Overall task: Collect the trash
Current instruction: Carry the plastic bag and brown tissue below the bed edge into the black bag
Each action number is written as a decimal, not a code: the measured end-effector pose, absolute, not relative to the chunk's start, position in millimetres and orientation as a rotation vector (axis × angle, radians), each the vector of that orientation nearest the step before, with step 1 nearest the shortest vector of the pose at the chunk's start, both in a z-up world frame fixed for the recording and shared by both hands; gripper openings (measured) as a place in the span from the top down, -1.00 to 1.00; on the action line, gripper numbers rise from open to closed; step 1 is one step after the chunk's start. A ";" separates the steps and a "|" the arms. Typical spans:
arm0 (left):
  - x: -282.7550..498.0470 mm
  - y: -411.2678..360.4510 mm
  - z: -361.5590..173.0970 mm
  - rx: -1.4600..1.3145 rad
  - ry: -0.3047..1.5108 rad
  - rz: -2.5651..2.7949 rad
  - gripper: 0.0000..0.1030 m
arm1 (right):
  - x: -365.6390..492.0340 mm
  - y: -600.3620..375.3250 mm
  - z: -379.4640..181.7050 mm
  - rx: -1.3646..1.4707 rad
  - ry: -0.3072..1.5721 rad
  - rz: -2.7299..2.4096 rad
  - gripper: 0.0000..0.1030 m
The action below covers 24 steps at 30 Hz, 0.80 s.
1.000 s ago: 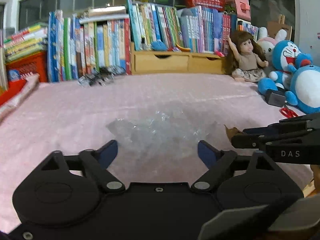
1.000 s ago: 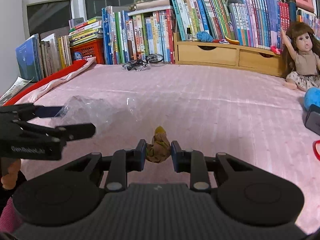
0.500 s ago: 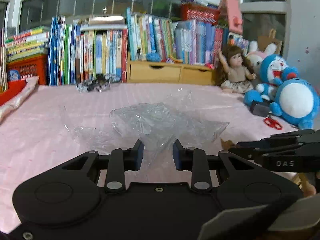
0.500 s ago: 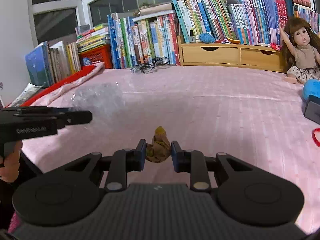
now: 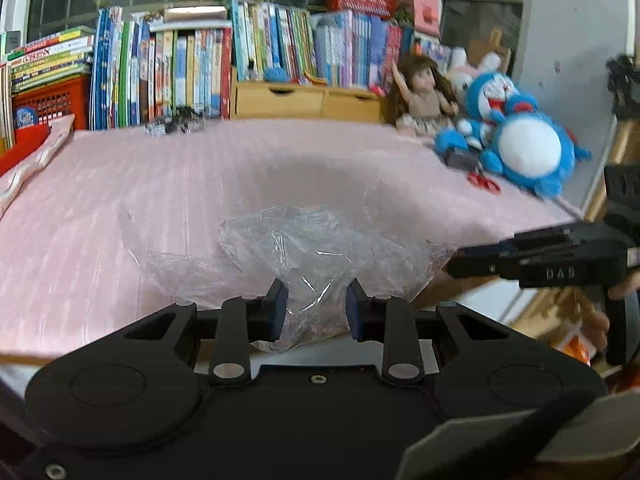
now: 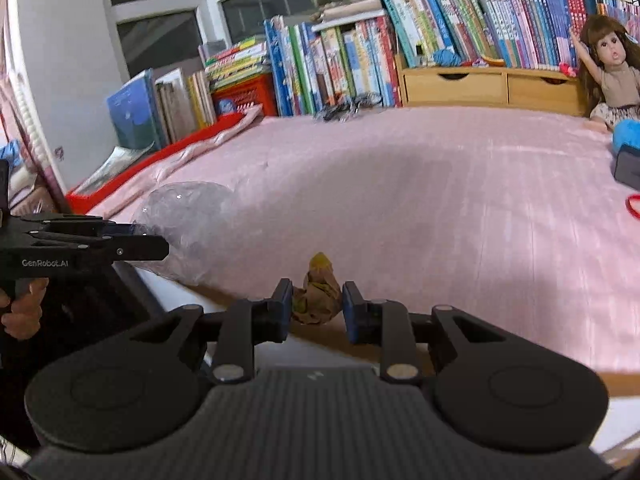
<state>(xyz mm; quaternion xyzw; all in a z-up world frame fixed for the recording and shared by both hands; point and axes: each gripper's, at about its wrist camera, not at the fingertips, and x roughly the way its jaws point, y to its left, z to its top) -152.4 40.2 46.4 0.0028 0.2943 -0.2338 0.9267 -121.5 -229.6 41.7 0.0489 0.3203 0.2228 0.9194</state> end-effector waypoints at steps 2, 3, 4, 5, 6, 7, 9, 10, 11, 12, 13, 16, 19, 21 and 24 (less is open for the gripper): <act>-164.7 41.0 39.3 0.013 0.637 -0.488 0.45 | -129.3 -227.7 36.0 0.097 0.677 0.455 0.39; -170.7 41.1 35.2 0.011 0.652 -0.491 0.45 | -133.3 -226.7 32.7 0.098 0.686 0.452 0.39; -176.3 41.0 31.9 0.016 0.663 -0.497 0.45 | -136.7 -225.8 28.8 0.098 0.698 0.451 0.39; -181.1 40.1 28.2 0.021 0.672 -0.503 0.45 | -139.6 -225.2 24.8 0.099 0.711 0.450 0.39; -187.1 38.1 23.5 0.029 0.689 -0.514 0.45 | -141.9 -224.6 20.5 0.103 0.725 0.450 0.38; -191.4 36.6 19.4 0.036 0.706 -0.524 0.45 | -143.1 -224.1 16.3 0.107 0.738 0.450 0.39; -196.2 33.1 9.7 0.043 0.746 -0.533 0.45 | -146.4 -223.5 6.9 0.116 0.767 0.446 0.38; -198.1 32.3 3.8 0.043 0.776 -0.533 0.45 | -147.3 -223.6 2.9 0.122 0.780 0.445 0.38; -198.2 30.7 -0.9 0.042 0.800 -0.533 0.45 | -148.5 -223.5 -0.7 0.127 0.792 0.444 0.39; -198.8 30.3 -6.3 0.039 0.829 -0.532 0.45 | -149.8 -223.0 -4.7 0.133 0.806 0.446 0.39; -198.6 29.8 -11.2 0.035 0.857 -0.527 0.45 | -151.7 -222.7 -8.5 0.134 0.816 0.447 0.39; -197.9 26.9 -24.9 0.043 0.939 -0.514 0.45 | -156.9 -219.1 -19.8 0.127 0.851 0.449 0.38; -195.5 22.7 -42.8 0.070 1.020 -0.501 0.45 | -160.7 -215.2 -32.6 0.131 0.891 0.447 0.38; -193.3 20.4 -53.6 0.080 1.058 -0.493 0.45 | -163.6 -212.9 -41.4 0.140 0.917 0.445 0.38; -192.1 19.1 -68.4 0.068 1.105 -0.485 0.44 | -168.0 -207.6 -53.0 0.142 0.950 0.443 0.38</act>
